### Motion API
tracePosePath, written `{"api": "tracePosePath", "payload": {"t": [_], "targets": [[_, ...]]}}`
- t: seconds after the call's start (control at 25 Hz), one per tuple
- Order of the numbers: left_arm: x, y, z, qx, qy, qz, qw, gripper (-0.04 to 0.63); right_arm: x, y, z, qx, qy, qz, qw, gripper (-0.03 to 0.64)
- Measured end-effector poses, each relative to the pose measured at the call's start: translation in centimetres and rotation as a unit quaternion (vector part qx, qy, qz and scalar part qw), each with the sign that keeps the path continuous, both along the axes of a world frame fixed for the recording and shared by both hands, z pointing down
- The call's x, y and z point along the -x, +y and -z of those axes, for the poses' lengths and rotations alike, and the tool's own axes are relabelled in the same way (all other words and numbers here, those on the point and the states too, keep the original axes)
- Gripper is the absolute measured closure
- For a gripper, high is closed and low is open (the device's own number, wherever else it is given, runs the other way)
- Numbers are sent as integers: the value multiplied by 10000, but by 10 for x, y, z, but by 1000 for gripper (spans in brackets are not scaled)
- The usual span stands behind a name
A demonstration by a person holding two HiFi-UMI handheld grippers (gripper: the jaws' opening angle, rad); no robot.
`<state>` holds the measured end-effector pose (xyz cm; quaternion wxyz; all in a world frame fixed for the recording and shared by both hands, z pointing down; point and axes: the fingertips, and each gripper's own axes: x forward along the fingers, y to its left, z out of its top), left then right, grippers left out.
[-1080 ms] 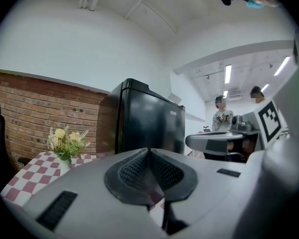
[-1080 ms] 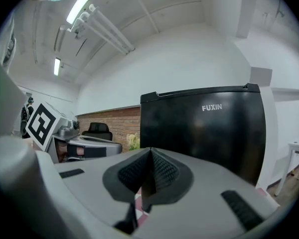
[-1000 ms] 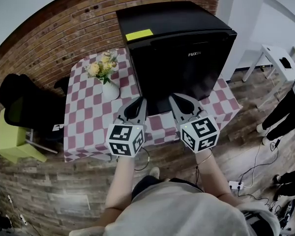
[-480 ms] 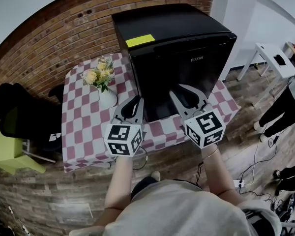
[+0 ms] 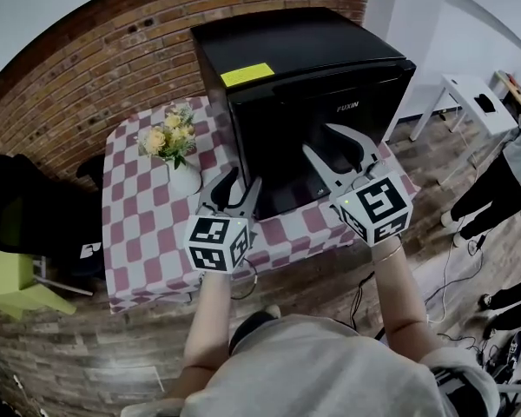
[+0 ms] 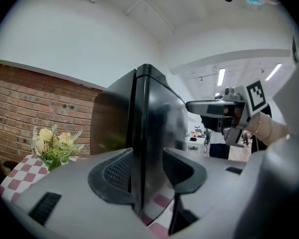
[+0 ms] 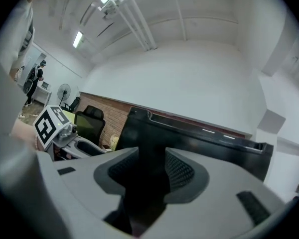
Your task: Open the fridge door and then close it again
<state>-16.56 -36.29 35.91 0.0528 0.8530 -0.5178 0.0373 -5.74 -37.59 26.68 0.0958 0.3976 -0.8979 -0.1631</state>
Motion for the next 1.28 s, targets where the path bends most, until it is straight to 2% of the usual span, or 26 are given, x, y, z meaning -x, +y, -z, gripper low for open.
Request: {"api": "tracePosePath", "payload": {"t": [0.16,0.52,0.8,1.0,1.28], "targets": [[-2,-7,-3,26,39,-76,10000,426,1,-6,21,-346,268,12,9990,449],[-6,-22,-1,-25,10,-242,9997,418,7,-22,45,-839,1310,96,9878,403],[-9,-26,-6,15,-90,-388,9992,413,15,-30,38,-1027,2429,295,9641,399],[-9,-27,-9,27,-177,-386,9991,413,14,-34,28,-1209,3358,384,9334,387],[-10,-32,-10,6,-191,-407,9990,414,15,-37,26,-1528,3826,365,9105,413]]}}
